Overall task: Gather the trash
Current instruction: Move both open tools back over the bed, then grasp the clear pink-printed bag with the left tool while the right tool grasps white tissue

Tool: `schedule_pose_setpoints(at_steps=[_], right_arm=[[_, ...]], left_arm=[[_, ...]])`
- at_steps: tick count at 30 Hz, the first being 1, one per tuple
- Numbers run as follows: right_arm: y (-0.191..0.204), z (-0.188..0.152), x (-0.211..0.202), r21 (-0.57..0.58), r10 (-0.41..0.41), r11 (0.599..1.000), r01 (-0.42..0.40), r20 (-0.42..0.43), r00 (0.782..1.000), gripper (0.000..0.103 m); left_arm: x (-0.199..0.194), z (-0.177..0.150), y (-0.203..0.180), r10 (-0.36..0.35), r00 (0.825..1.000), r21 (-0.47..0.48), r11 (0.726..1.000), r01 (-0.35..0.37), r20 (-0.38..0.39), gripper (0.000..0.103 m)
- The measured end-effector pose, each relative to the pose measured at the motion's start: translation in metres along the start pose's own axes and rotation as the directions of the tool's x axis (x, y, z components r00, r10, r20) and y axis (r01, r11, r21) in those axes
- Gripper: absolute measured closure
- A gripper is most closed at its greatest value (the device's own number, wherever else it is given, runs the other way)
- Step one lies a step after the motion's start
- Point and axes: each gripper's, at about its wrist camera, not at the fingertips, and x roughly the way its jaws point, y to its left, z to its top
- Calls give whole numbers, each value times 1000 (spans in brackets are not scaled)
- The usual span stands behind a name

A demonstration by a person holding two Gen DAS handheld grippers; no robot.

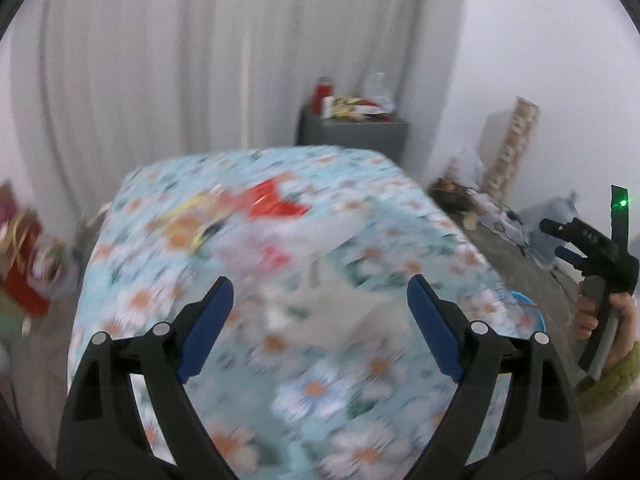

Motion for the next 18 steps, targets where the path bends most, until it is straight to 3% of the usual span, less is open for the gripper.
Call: schedule_pose_setpoints(at_steps=[3,8,11,15,18], right_arm=[[25,-9,15,-23,101,994,-104,-89,991,6],[63,-25,30,-63,204,974,-218,-183,962,6],[84,-39,33,-81,275,950,-302,-243,930,7],[105,-48,46,-101,298,935,-340,-299,907,13],[117,-50,62,-53,350,918,-393,-357,866,16]], left_arm=[[-1,-15,17,13,1000,-46,999,-14,-14,19],[9,-22,30,11,1000,-79,997,-13,-15,19],[17,-17,37,-11,1000,-105,994,11,-1,19],[32,-8,45,-17,1000,-121,993,17,2,19],[42,-1,55,-43,999,-150,988,42,-1,19]])
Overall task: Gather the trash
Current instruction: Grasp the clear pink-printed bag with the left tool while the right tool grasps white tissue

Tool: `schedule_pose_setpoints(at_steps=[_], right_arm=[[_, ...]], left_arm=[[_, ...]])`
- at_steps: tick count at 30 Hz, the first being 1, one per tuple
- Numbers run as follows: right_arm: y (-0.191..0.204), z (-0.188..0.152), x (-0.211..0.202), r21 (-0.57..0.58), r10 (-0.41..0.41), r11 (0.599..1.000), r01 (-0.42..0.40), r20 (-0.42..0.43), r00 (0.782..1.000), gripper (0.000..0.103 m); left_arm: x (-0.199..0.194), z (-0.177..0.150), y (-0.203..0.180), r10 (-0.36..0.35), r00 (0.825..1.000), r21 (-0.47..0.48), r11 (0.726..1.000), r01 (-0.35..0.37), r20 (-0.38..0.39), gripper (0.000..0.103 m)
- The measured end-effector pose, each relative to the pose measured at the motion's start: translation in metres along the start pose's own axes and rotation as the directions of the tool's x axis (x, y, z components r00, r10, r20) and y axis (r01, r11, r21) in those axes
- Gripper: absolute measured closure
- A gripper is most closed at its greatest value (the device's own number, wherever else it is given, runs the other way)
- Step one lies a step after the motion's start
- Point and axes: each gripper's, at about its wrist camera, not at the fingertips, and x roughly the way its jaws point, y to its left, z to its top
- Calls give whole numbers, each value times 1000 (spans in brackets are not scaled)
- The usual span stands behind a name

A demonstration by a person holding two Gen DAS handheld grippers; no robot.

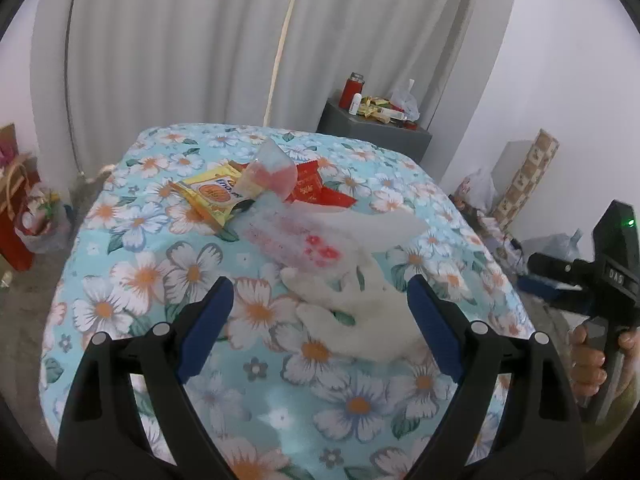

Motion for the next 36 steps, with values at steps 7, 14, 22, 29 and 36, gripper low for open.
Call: schedule_pose_setpoints(at_steps=[7,14,22,29,36], right_arm=[[7,27,45,106,137,986,-127,-90,987,24],[9,49,95,177,149,977,-118,-177,973,32],[-9,60,129,287,187,950,-121,-218,958,40],[-11,62,157,330,220,934,-135,-236,947,48],[-14,62,171,387,266,907,-165,-222,938,80]], left_arm=[[33,18,35,-158,986,-195,970,146,-48,29],[91,18,84,-391,914,-525,804,280,-111,37],[127,10,100,-412,903,-633,733,248,-123,54],[140,7,104,-425,902,-663,699,269,-83,68],[143,2,105,-455,888,-672,678,299,-63,90]])
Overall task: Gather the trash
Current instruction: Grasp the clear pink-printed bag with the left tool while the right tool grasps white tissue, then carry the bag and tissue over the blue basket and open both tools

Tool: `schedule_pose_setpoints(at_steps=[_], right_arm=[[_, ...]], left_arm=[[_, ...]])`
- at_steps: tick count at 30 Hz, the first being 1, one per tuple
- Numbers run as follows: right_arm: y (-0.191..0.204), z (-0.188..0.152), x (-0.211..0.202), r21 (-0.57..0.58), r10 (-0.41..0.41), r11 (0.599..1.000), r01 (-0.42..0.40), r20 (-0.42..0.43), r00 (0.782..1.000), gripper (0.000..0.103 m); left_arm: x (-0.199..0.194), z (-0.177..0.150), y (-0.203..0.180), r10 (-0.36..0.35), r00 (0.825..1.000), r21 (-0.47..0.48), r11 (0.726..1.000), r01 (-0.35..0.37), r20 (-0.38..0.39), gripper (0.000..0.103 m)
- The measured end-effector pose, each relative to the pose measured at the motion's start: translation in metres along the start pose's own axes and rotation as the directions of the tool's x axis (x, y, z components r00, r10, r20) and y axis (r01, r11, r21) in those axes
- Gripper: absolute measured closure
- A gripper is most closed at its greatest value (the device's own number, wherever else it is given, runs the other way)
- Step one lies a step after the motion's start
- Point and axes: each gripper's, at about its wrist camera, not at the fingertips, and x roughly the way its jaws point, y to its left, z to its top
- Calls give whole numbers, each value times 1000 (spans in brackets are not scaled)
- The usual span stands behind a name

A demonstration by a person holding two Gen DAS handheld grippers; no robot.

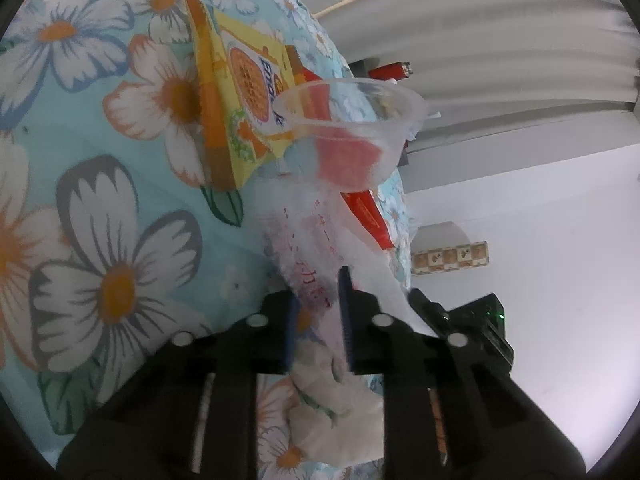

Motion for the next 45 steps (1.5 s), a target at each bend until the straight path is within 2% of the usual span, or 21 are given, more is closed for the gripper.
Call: schedule_pose_setpoints(at_steps=[1,5,13,20,26,34,40,45], right_arm=[[0,0,0,0,11,1000,-11,6,1000,91],[-3,-1,-8,0,53,999,-53,28,998,97],[1,-11,-48,-32,109,994,-107,89,990,98],[3,-29,-87,-58,146,988,-140,130,981,98],[10,-46,-126,-103,195,979,-179,183,963,98],[17,-62,-175,-153,254,963,-221,254,933,98],[17,-82,-197,-171,265,960,-222,293,919,98],[10,-93,-213,-165,281,957,-237,333,900,98]], left_arm=[[0,-1,1,-13,1000,0,1000,13,-1,92],[-6,-7,-1,-52,999,11,999,52,8,97],[-32,-25,-10,-113,993,48,993,112,16,103],[-58,-48,-19,-160,987,72,985,158,29,103],[-83,-64,-45,-172,981,178,972,154,86,103],[-109,-71,-86,-195,969,325,936,137,154,103],[-110,-79,-115,-198,970,416,901,123,141,103],[-97,-90,-140,-197,975,487,865,126,98,103]])
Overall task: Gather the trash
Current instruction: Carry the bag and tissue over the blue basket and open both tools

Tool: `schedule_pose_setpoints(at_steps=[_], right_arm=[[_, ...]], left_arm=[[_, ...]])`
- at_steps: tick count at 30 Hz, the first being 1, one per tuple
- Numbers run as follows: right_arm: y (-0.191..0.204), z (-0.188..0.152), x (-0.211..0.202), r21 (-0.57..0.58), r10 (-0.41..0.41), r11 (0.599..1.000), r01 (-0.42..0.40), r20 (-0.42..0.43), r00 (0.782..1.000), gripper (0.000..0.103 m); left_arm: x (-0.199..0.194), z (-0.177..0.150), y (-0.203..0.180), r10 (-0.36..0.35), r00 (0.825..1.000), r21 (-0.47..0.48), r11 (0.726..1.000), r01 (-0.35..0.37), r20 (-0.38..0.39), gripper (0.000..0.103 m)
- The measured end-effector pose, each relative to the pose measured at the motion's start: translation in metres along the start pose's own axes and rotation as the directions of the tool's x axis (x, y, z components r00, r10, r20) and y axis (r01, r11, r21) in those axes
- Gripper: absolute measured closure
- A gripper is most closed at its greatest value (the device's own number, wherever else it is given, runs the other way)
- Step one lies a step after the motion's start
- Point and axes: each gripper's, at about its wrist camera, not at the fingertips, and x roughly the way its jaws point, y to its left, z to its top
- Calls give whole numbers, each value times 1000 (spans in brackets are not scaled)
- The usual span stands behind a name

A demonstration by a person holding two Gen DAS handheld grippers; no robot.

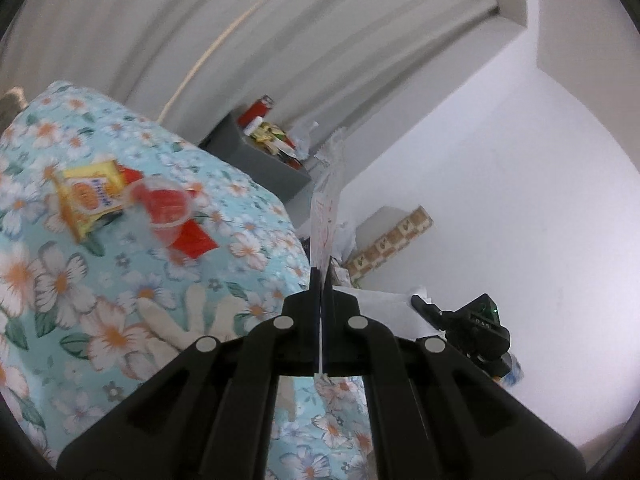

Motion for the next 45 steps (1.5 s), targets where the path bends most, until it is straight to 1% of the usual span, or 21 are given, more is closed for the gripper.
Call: schedule_pose_setpoints(at_steps=[9,15,18,22,26,27,29,30,31,32,33,34,35,36,38,39,40,41,43,44,45], right_arm=[[0,-1,-51,5,17,1000,-17,97,995,98],[-12,2,-92,24,28,999,-33,184,982,98],[-22,4,-111,43,21,999,-31,216,976,98],[-34,9,-136,58,-7,998,-9,261,965,98],[-40,12,-167,61,-64,997,47,325,944,98],[-43,12,-177,70,-97,995,78,344,934,98],[-46,13,-197,78,-169,985,151,379,910,98],[-47,12,-209,82,-210,978,193,401,892,98],[-50,12,-223,88,-250,968,236,426,869,98],[-52,11,-232,94,-275,961,261,444,853,98],[-57,11,-247,110,-317,947,301,470,824,98],[-62,10,-261,134,-364,929,344,493,791,98],[-65,10,-271,152,-397,915,374,506,766,98],[-72,9,-284,178,-444,892,416,523,728,98],[-85,8,-303,228,-515,850,475,543,663,98],[-95,8,-313,262,-556,824,502,545,628,98],[-106,9,-322,294,-589,801,522,542,599,98],[-119,10,-329,329,-620,779,534,534,574,98],[-139,12,-337,375,-662,745,552,517,542,98],[-152,14,-341,401,-688,722,564,506,521,98],[-161,16,-345,417,-706,705,574,496,506,98]], left_arm=[[37,-4,-48,-41,996,108,993,50,-78,103],[74,-11,-80,-65,985,165,982,91,-157,103],[96,-18,-98,-79,977,193,974,118,-198,103],[125,-28,-119,-86,965,226,964,143,-248,103],[162,-43,-141,-87,945,257,951,173,-314,103],[174,-47,-147,-83,938,269,946,180,-335,103],[193,-56,-159,-78,926,293,936,196,-369,103],[205,-62,-167,-77,916,306,928,210,-394,103],[216,-66,-174,-73,908,318,923,218,-413,103],[232,-74,-182,-58,896,336,915,225,-440,103],[247,-82,-191,-47,882,351,906,235,-469,103],[258,-89,-198,-43,870,361,899,248,-491,103],[274,-99,-206,-30,854,373,891,259,-520,103],[289,-110,-215,-14,836,388,881,269,-548,103],[318,-131,-230,8,804,409,864,294,-594,103],[328,-139,-235,15,792,415,858,304,-610,103],[345,-152,-243,25,768,421,847,323,-640,103],[362,-165,-248,43,744,427,840,335,-667,103],[395,-190,-255,80,702,439,828,349,-708,103],[408,-201,-257,95,687,444,825,351,-721,103],[419,-209,-259,107,673,446,822,353,-731,103]])
